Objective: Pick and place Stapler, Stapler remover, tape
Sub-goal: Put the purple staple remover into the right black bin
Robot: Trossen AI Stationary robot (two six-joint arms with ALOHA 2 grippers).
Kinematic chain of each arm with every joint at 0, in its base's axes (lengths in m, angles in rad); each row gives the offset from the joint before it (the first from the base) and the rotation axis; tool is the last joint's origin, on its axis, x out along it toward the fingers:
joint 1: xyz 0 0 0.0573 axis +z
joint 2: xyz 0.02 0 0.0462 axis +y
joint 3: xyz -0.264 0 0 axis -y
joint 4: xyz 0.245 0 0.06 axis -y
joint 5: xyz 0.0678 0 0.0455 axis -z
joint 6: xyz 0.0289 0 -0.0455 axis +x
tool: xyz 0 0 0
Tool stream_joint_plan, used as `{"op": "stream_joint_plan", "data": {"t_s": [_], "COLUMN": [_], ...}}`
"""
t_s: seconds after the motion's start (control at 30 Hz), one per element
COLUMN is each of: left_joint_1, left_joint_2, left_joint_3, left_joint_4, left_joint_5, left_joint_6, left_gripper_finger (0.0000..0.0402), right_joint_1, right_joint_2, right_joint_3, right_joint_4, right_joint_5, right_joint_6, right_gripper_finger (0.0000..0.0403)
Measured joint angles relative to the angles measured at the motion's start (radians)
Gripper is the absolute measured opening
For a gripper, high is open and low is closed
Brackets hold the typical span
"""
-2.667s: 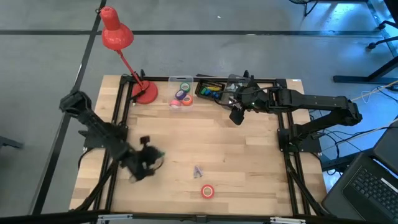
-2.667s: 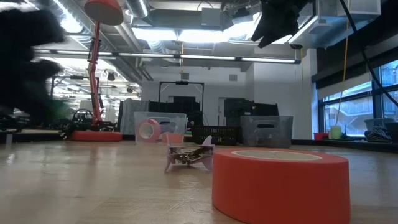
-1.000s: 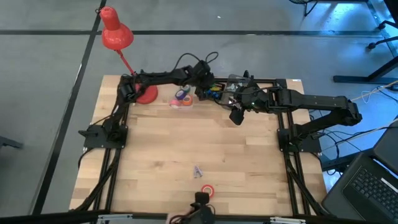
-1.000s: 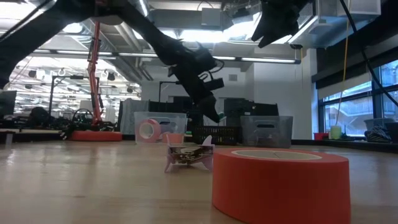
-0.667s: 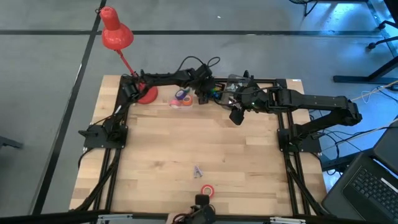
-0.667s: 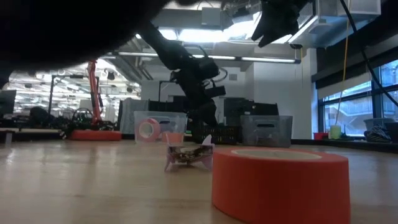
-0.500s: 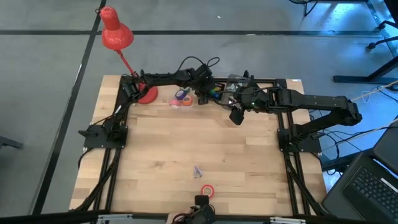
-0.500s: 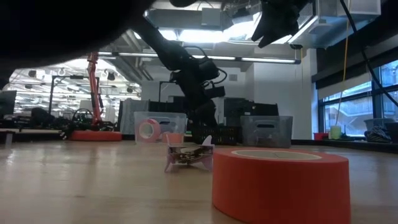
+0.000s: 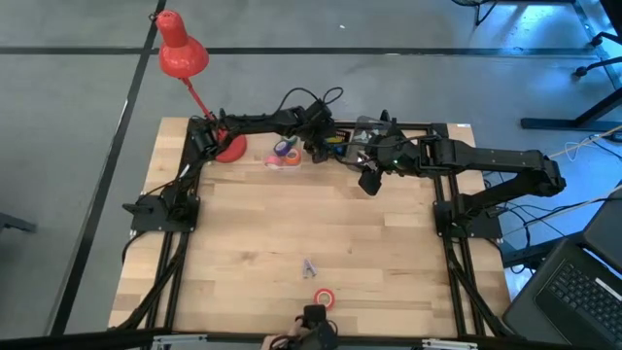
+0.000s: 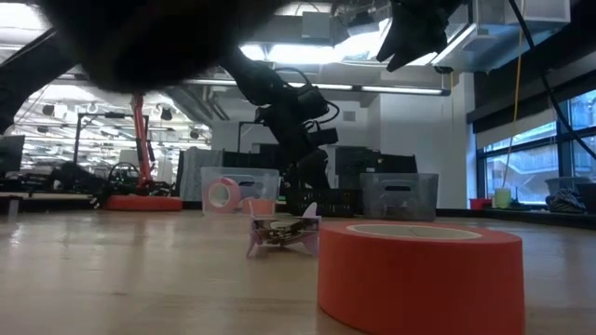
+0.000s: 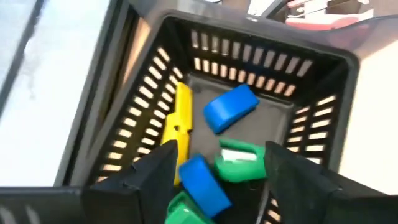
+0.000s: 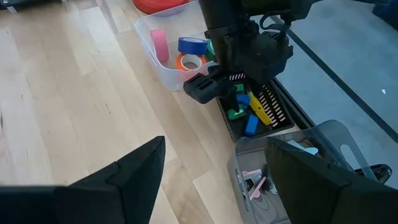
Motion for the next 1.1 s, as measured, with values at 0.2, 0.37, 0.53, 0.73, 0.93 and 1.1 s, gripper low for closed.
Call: {"op": "stream_joint_plan", "data": {"t_s": [0.2,0.37,0.53,0.73,0.93,1.1], "left_joint_1": [-0.008,-0.012,-0.017,-0.094,-0.219,-0.351], "left_joint_2": [-0.063,-0.172,-0.306,-0.528,-0.780,-0.973], "left_joint_3": [0.000,0.000,-0.019,-0.178,-0.440,-0.702], "left_joint_4": [0.026,-0.005,-0.025,-0.016,0.044,0.231], "left_joint_5": [-0.047,-0.010,0.123,0.183,0.136,0.040], "left_joint_6": [-0.037,-0.098,-0.172,-0.171,-0.203,-0.269], "left_gripper_finger": [0.0244,0.0236,0.0227,0.0225,0.0223,0.0223], "right_joint_1": [0.000,0.000,0.000,0.000,0.000,0.000], "right_joint_2": [0.000,0.000,0.000,0.000,0.000,0.000], "right_joint_3": [0.000,0.000,0.000,0.000,0.000,0.000], "right_joint_4": [0.000,0.000,0.000,0.000,0.000,0.041], "right_joint_5": [0.000,0.000,0.000,0.000,0.000,0.001], "right_joint_6": [0.000,0.000,0.000,0.000,0.000,-0.006], "right_gripper_finger": [0.0279,0.0279,0.0279,0.0279,0.0279,0.0279]}}
